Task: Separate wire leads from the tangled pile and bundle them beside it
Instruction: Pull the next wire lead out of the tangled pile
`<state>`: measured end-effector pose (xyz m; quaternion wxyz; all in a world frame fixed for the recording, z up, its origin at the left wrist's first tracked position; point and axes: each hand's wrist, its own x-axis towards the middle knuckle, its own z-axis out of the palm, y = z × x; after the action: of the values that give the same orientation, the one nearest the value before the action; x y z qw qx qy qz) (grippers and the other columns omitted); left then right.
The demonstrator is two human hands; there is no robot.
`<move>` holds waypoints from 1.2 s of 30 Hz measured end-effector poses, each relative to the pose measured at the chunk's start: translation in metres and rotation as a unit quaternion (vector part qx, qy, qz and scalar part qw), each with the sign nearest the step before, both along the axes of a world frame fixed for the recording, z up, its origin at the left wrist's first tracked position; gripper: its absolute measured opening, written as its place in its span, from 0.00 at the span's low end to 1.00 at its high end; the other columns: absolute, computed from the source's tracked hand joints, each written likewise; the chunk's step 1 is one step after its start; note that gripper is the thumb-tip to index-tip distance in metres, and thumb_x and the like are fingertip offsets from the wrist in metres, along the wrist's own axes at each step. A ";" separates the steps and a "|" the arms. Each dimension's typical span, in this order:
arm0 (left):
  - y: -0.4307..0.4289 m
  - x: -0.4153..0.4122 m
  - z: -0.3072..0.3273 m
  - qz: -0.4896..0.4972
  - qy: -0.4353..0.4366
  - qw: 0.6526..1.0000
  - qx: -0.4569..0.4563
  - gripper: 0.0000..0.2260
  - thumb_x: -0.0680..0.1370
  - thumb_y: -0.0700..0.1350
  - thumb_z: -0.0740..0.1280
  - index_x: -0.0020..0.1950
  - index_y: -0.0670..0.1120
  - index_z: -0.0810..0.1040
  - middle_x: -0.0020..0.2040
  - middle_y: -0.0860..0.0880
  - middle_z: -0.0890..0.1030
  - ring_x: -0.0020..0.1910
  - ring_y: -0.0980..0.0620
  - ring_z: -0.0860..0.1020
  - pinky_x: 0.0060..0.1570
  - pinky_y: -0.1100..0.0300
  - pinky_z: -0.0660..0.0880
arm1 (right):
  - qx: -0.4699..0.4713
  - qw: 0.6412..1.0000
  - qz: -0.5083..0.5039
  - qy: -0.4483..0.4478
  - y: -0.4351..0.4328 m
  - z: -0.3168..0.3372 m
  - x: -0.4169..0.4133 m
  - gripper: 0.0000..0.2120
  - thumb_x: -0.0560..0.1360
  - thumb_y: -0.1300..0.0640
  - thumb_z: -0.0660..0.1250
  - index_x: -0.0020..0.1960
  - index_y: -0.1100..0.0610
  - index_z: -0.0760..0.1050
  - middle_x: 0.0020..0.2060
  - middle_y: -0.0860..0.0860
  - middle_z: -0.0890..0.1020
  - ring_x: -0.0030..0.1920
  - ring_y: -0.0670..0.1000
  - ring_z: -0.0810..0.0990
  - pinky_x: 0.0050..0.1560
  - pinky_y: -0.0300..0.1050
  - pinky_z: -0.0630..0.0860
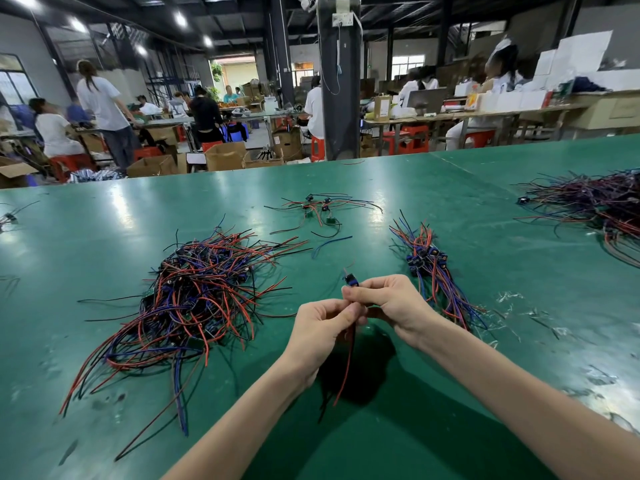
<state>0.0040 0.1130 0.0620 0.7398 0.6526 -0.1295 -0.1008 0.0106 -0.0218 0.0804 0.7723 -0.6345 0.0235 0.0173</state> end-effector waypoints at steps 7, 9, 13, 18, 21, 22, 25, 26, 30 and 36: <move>0.000 -0.001 0.001 0.015 -0.053 0.998 0.030 0.07 0.76 0.37 0.68 0.40 0.45 0.83 0.34 0.51 0.83 0.33 0.60 0.79 0.38 0.70 0.73 | -0.012 1.000 -0.005 -0.012 -0.002 0.001 0.004 0.09 0.70 0.65 0.72 0.32 0.66 0.78 0.25 0.55 0.79 0.22 0.48 0.73 0.27 0.36 0.73; -0.001 -0.003 0.002 0.009 -0.067 0.996 0.052 0.07 0.76 0.37 0.68 0.41 0.46 0.83 0.33 0.51 0.83 0.34 0.60 0.78 0.39 0.69 0.74 | -0.014 1.000 -0.021 -0.009 -0.005 0.002 0.005 0.09 0.70 0.64 0.72 0.32 0.64 0.78 0.25 0.54 0.80 0.23 0.46 0.73 0.28 0.35 0.74; -0.006 -0.013 0.005 -0.017 -0.105 0.989 0.100 0.06 0.76 0.39 0.69 0.40 0.48 0.82 0.33 0.52 0.83 0.34 0.57 0.78 0.41 0.64 0.75 | -0.022 0.997 -0.071 0.005 -0.018 0.006 0.009 0.08 0.71 0.63 0.72 0.33 0.62 0.79 0.26 0.52 0.81 0.24 0.44 0.73 0.30 0.34 0.74; -0.009 -0.024 0.013 -0.023 -0.142 0.985 0.091 0.04 0.75 0.39 0.70 0.41 0.45 0.82 0.34 0.50 0.84 0.37 0.52 0.79 0.44 0.55 0.77 | -0.022 0.996 -0.087 -0.004 -0.024 0.008 0.012 0.09 0.71 0.63 0.72 0.32 0.61 0.78 0.23 0.50 0.80 0.31 0.48 0.75 0.32 0.35 0.74; -0.008 -0.028 0.017 -0.029 -0.157 0.984 0.078 0.05 0.76 0.38 0.69 0.42 0.45 0.82 0.34 0.50 0.83 0.36 0.53 0.78 0.39 0.61 0.75 | -0.019 0.995 -0.092 -0.017 -0.024 0.010 0.014 0.11 0.70 0.63 0.73 0.30 0.60 0.79 0.24 0.50 0.80 0.34 0.51 0.76 0.33 0.36 0.74; -0.008 -0.029 0.017 -0.036 -0.164 0.983 0.079 0.05 0.76 0.37 0.69 0.42 0.45 0.82 0.33 0.51 0.83 0.35 0.54 0.77 0.38 0.64 0.74 | -0.019 0.995 -0.096 -0.019 -0.025 0.010 0.015 0.11 0.70 0.63 0.73 0.29 0.59 0.79 0.24 0.51 0.80 0.34 0.51 0.76 0.34 0.36 0.75; -0.009 -0.031 0.017 -0.050 -0.184 0.977 0.096 0.06 0.76 0.36 0.68 0.42 0.45 0.82 0.32 0.53 0.81 0.33 0.60 0.76 0.37 0.69 0.72 | -0.018 0.994 -0.103 -0.023 -0.029 0.009 0.016 0.11 0.70 0.63 0.73 0.30 0.59 0.79 0.26 0.52 0.81 0.30 0.48 0.75 0.32 0.34 0.75; -0.009 -0.031 0.017 -0.050 -0.187 0.976 0.101 0.06 0.77 0.36 0.68 0.42 0.44 0.82 0.31 0.54 0.81 0.32 0.60 0.76 0.37 0.69 0.71 | -0.020 0.994 -0.105 -0.023 -0.030 0.008 0.016 0.11 0.70 0.63 0.73 0.30 0.59 0.79 0.26 0.52 0.82 0.29 0.47 0.75 0.31 0.33 0.75; -0.008 -0.029 0.016 -0.034 -0.211 0.968 0.131 0.08 0.78 0.39 0.67 0.39 0.46 0.81 0.28 0.55 0.78 0.29 0.60 0.72 0.34 0.69 0.67 | -0.039 0.993 -0.110 -0.032 -0.030 0.004 0.019 0.09 0.71 0.62 0.73 0.32 0.60 0.79 0.26 0.50 0.82 0.24 0.41 0.74 0.30 0.32 0.74; -0.008 -0.031 0.011 -0.012 -0.266 0.949 0.172 0.12 0.80 0.44 0.64 0.36 0.45 0.78 0.23 0.57 0.72 0.24 0.59 0.68 0.30 0.70 0.64 | -0.078 0.989 -0.119 -0.044 -0.031 -0.003 0.021 0.10 0.71 0.62 0.73 0.31 0.60 0.79 0.26 0.51 0.81 0.25 0.42 0.73 0.31 0.33 0.73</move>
<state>-0.0272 0.1054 0.0730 0.5541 0.7713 -0.3096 0.0469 0.0313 -0.0526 0.0776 0.7173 -0.6856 0.0666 -0.1044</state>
